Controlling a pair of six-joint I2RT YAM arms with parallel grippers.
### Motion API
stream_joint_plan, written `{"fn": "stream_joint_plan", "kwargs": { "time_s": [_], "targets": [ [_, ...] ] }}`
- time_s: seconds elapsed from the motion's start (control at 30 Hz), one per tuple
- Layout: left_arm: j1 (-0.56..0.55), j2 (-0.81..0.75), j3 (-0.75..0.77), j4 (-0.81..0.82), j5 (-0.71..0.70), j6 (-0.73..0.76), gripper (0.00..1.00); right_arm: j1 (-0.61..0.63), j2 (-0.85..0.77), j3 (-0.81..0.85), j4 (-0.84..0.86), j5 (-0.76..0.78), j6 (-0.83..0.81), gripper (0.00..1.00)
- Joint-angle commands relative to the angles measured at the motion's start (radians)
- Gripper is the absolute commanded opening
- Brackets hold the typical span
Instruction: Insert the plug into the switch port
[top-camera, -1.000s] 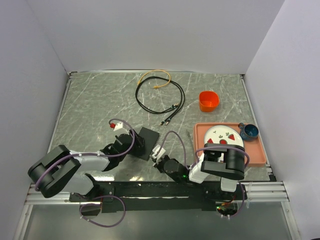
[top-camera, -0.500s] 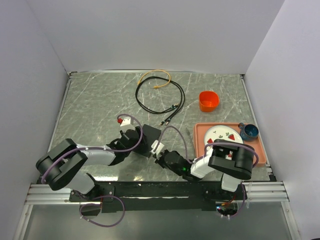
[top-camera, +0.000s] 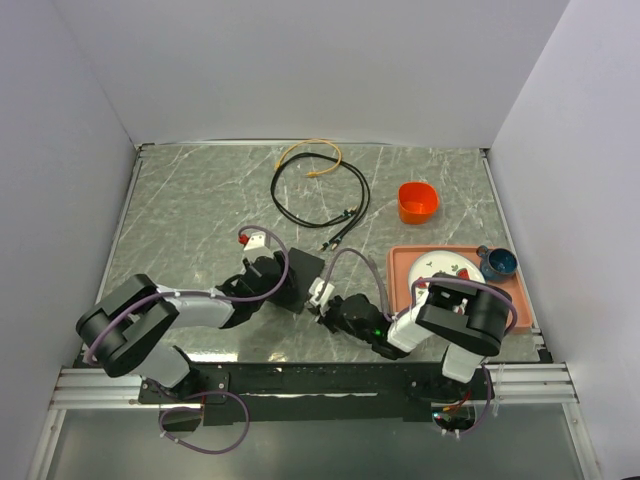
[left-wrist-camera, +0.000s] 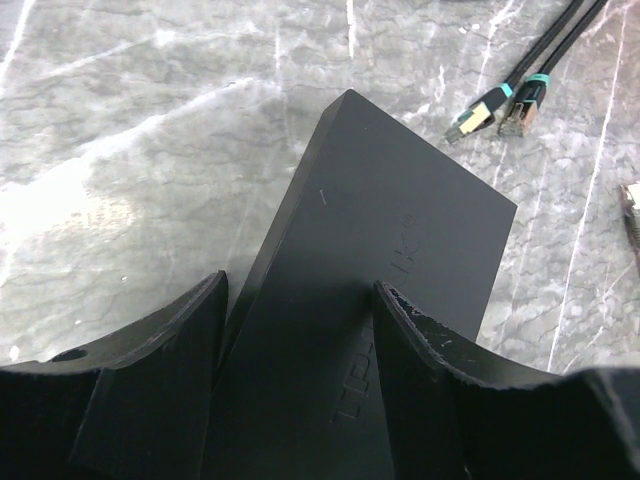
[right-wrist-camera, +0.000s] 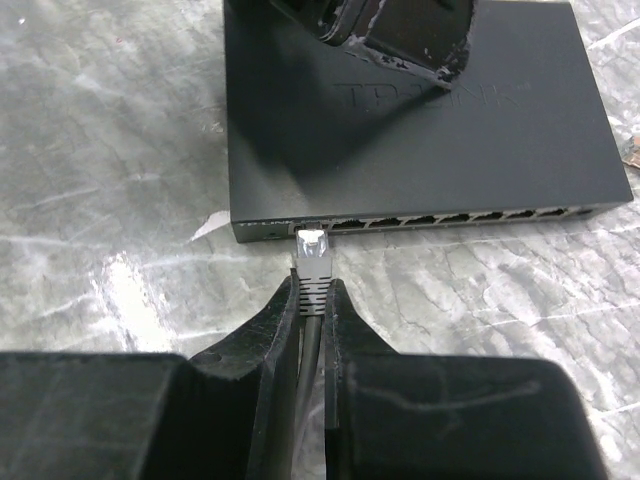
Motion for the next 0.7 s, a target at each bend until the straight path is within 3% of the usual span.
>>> {"fn": "stream_joint_plan", "kwargs": {
  "time_s": [0.0, 0.2, 0.67],
  "targets": [
    [-0.188, 0.087, 0.028, -0.065, 0.59, -0.124, 0.44, -0.005, 0.014, 0.055, 0.325, -0.227, -0.043, 0.0],
    [-0.188, 0.121, 0.04, -0.044, 0.606, -0.11, 0.46, -0.022, 0.0, 0.058, 0.299, -0.299, -0.069, 0.0],
    [-0.222, 0.113, 0.04, 0.008, 0.646, -0.102, 0.4, -0.029, 0.012, 0.107, 0.248, -0.293, -0.079, 0.0]
  ]
}}
